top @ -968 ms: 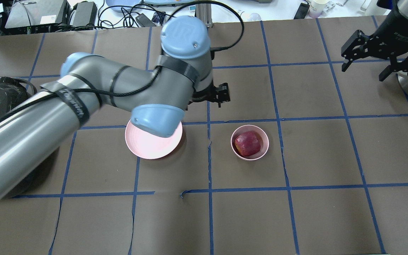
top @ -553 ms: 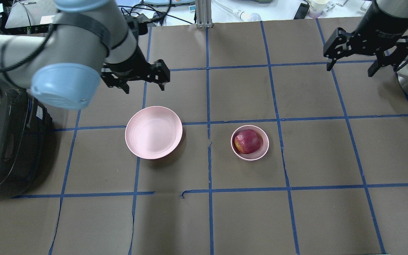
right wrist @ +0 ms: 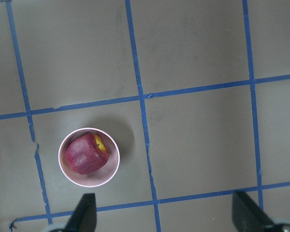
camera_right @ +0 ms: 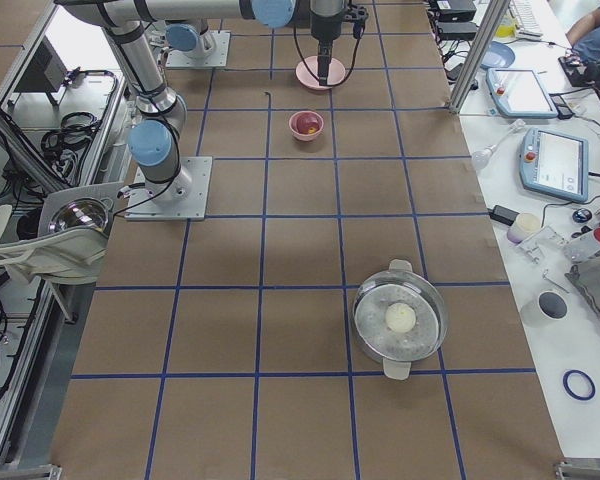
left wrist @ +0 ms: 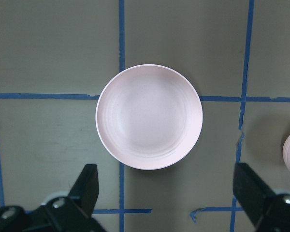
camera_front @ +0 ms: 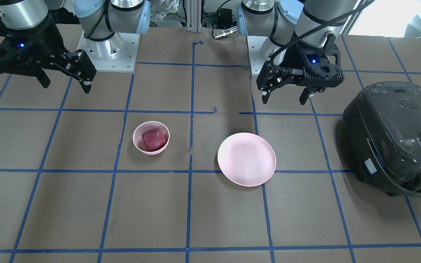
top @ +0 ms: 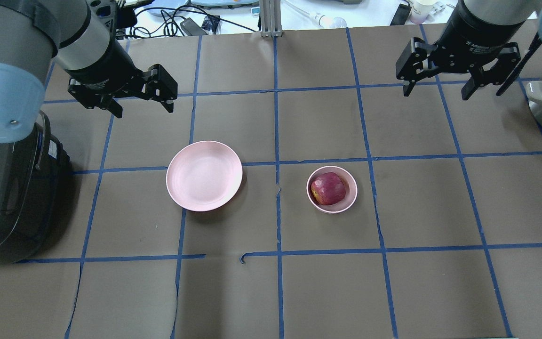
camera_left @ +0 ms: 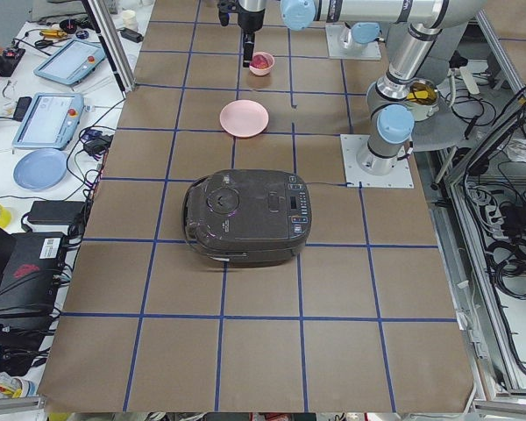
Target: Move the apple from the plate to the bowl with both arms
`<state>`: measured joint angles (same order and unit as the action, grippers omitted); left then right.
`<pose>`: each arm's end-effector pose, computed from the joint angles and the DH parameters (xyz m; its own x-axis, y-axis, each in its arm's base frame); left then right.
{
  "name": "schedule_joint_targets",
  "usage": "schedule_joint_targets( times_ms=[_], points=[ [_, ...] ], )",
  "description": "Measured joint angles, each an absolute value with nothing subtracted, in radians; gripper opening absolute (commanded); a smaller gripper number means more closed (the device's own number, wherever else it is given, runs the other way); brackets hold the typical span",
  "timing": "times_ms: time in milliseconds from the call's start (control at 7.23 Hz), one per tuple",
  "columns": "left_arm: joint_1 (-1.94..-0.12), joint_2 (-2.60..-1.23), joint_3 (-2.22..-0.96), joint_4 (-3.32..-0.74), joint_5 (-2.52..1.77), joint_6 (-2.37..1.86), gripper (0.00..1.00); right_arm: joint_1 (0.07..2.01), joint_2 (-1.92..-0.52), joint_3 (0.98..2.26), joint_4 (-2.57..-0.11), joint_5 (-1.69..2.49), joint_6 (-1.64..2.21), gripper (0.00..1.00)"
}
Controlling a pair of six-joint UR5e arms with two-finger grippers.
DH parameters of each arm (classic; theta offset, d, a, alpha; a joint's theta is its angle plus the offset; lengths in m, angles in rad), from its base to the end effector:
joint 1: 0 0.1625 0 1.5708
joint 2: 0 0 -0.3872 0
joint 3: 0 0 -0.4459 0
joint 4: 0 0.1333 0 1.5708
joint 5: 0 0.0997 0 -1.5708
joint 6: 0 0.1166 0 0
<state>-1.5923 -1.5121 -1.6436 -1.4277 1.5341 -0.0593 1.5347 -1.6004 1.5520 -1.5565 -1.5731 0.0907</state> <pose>-0.1491 -0.5339 0.4400 -0.9985 -0.0326 0.0439 -0.0379 0.9913 -0.1262 0.1135 -0.5420 0.4580 -0.9920 0.1265 -0.0008 0.1264 0.9914 -0.0342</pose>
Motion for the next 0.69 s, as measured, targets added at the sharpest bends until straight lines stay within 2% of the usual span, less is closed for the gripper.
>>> schedule_joint_targets(
  times_ms=[691],
  points=[
    [-1.592,-1.501,-1.624,-1.477,1.572,-0.059,1.00,1.539,-1.597,1.553,-1.555,-1.578,0.109,1.00]
  ],
)
